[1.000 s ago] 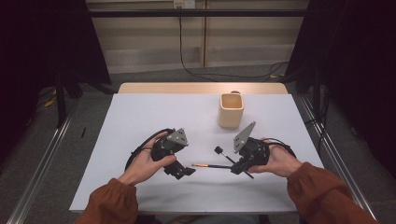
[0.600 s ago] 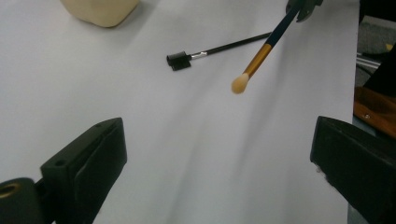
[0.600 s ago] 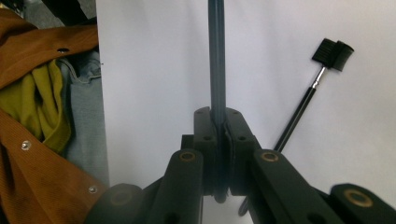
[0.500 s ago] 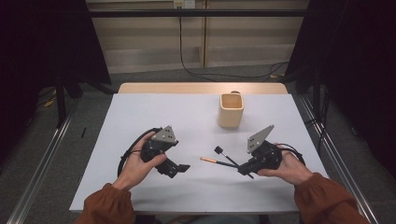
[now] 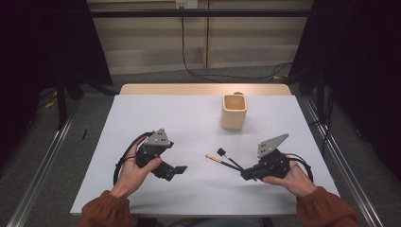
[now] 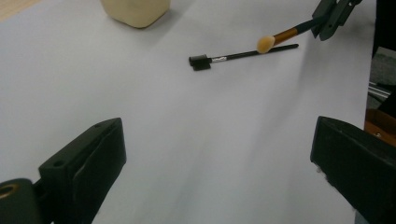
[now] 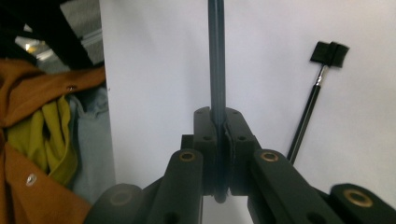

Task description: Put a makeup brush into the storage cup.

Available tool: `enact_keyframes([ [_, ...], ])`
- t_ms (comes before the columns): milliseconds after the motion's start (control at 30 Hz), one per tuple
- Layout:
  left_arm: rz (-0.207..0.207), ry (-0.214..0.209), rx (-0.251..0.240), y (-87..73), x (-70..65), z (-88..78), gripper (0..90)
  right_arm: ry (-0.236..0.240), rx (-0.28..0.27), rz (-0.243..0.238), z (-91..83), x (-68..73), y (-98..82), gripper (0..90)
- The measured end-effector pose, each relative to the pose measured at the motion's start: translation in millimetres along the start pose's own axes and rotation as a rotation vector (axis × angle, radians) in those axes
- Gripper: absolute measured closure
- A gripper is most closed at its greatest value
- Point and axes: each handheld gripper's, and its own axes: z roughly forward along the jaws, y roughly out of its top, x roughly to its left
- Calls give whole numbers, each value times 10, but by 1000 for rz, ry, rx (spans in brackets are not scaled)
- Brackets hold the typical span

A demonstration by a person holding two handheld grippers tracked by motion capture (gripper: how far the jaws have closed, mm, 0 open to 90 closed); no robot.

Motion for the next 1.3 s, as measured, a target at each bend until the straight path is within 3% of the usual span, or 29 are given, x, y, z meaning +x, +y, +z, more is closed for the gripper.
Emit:
enact_keyframes([
  [200, -6, 14, 1, -57, -5, 9, 34, 9, -92, 25, 10, -4, -35, 855],
  [600, -24, 14, -12, -167, -11, 14, 34, 12, -196, 41, 0, 21, -104, 854],
  [1300, -35, 20, -40, -228, -35, 34, 35, -5, -320, 36, 41, 58, -122, 855],
])
